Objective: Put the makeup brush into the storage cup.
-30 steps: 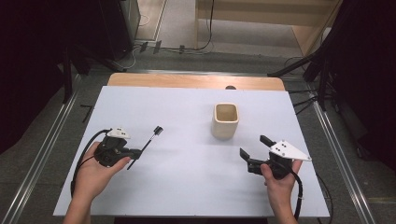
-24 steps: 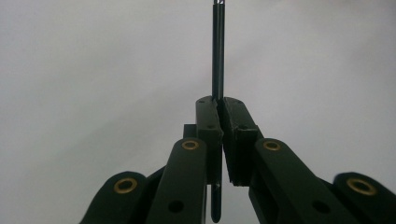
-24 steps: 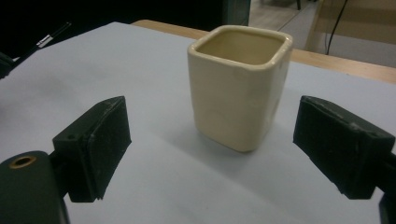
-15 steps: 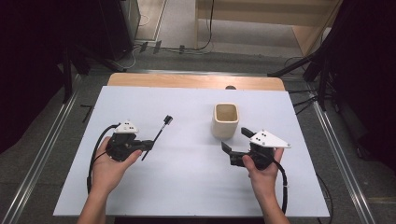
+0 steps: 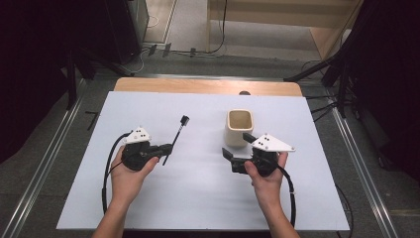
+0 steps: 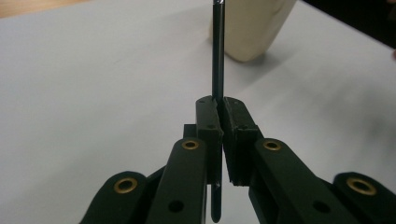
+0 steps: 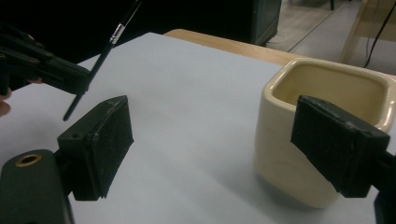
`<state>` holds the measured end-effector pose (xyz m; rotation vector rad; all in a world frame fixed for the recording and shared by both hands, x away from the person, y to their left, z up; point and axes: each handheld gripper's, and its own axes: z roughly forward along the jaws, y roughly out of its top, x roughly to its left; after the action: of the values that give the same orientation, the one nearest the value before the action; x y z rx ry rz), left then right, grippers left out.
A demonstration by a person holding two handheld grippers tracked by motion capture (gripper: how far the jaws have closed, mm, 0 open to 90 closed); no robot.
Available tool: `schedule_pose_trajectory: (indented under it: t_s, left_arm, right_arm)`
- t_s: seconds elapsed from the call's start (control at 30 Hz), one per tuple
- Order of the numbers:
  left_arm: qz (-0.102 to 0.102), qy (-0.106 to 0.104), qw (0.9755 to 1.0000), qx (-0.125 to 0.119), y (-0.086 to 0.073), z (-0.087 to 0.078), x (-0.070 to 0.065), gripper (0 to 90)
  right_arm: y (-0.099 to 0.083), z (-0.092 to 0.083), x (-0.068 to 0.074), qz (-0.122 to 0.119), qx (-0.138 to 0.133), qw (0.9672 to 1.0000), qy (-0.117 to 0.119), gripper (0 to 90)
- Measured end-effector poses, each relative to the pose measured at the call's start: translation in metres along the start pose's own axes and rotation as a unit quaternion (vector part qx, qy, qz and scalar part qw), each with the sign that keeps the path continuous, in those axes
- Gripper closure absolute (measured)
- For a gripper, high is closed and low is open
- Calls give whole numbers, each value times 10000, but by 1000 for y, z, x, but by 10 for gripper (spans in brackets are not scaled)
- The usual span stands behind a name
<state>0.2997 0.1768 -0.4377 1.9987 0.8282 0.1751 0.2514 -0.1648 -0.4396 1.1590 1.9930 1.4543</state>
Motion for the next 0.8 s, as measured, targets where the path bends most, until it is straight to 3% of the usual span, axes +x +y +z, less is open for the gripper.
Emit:
schedule_pose_trajectory:
  t_s: [0.1, 0.27, 0.5, 0.8]
  left_arm:
    - [-45, -255, 9996, -116, -3, 9, -5, 869]
    - [53, -460, 9986, -259, -5, 22, -16, 869]
    - [138, -642, 9962, -573, -4, 22, -27, 869]
    - [290, -758, 9942, -701, -5, 27, -41, 869]
  right_arm:
    - [0, 1, 4, 65, -1, 10000, 56, 134]
    - [0, 1, 10, 178, -32, 9996, 209, 136]
    - [-2, 2, 24, 359, -62, 9986, 382, 137]
    - [2, 1, 30, 706, -374, 9961, 379, 187]
